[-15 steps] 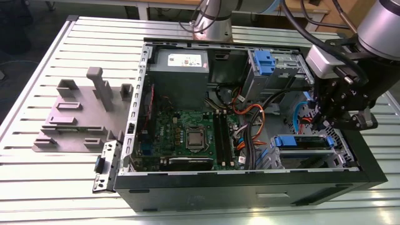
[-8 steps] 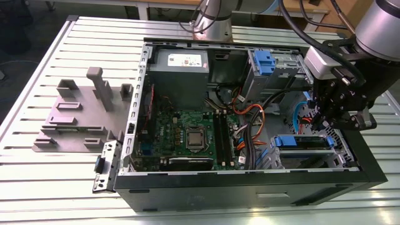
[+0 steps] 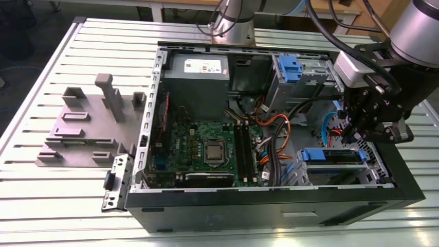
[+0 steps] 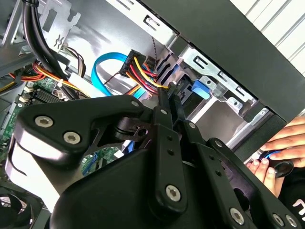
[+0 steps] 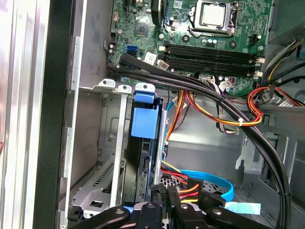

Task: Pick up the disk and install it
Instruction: 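Insert the first disk wire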

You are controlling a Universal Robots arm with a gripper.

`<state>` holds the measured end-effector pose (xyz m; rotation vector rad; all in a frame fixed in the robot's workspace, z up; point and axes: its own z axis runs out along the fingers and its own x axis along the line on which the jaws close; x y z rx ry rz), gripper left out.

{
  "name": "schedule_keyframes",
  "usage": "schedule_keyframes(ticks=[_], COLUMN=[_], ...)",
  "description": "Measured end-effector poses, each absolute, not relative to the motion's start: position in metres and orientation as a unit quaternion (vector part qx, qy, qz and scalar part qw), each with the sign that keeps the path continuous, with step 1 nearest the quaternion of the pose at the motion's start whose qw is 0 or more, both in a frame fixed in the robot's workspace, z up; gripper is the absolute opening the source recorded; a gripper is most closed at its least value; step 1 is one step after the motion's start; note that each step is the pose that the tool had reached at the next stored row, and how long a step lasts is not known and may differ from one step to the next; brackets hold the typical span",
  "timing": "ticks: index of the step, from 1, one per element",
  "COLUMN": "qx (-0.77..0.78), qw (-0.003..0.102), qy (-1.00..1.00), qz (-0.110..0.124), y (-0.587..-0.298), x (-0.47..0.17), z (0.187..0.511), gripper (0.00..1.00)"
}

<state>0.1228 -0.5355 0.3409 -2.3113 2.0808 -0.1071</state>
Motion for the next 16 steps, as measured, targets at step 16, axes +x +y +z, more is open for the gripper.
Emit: schedule_keyframes(ticks=[16], qx=[-0.741], qw=[0.016], qy=[0.670], qz=[-0.036], y=[-0.5440], x=[0.1178], z=[0.3374], gripper=[0.17])
